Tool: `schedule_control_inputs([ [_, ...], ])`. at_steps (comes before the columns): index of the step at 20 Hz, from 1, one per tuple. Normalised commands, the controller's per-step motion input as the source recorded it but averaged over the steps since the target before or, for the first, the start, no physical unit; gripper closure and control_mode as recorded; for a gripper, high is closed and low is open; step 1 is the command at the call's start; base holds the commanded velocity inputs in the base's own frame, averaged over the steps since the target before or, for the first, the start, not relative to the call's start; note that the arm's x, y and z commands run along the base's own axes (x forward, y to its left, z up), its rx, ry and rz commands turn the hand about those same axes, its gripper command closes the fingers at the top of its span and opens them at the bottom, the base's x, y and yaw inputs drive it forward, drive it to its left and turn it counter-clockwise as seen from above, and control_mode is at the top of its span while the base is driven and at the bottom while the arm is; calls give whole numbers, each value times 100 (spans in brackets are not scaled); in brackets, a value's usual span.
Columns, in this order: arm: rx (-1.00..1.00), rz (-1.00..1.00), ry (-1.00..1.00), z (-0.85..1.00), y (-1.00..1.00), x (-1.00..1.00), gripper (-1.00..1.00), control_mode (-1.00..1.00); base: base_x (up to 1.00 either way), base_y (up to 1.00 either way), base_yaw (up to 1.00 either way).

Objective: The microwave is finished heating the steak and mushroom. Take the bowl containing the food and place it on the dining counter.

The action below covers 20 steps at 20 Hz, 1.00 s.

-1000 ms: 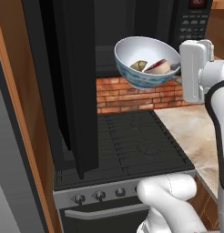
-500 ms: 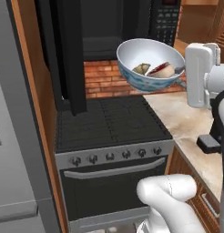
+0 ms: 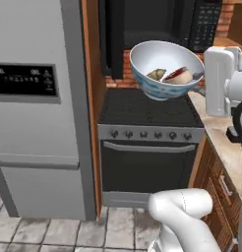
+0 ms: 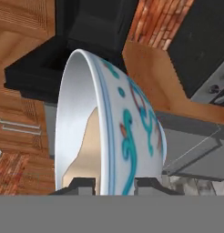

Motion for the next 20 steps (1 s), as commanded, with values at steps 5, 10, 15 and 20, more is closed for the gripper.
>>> schedule_control_inputs([
  [5,0,0,0,0,0,0,100,100,-90,1,79],
  [10,0,0,0,0,0,0,100,100,-45,19,87],
  [15,0,0,0,0,0,0,100,100,-5,15,91],
  [20,0,0,0,0,0,0,100,100,43,0,81],
])
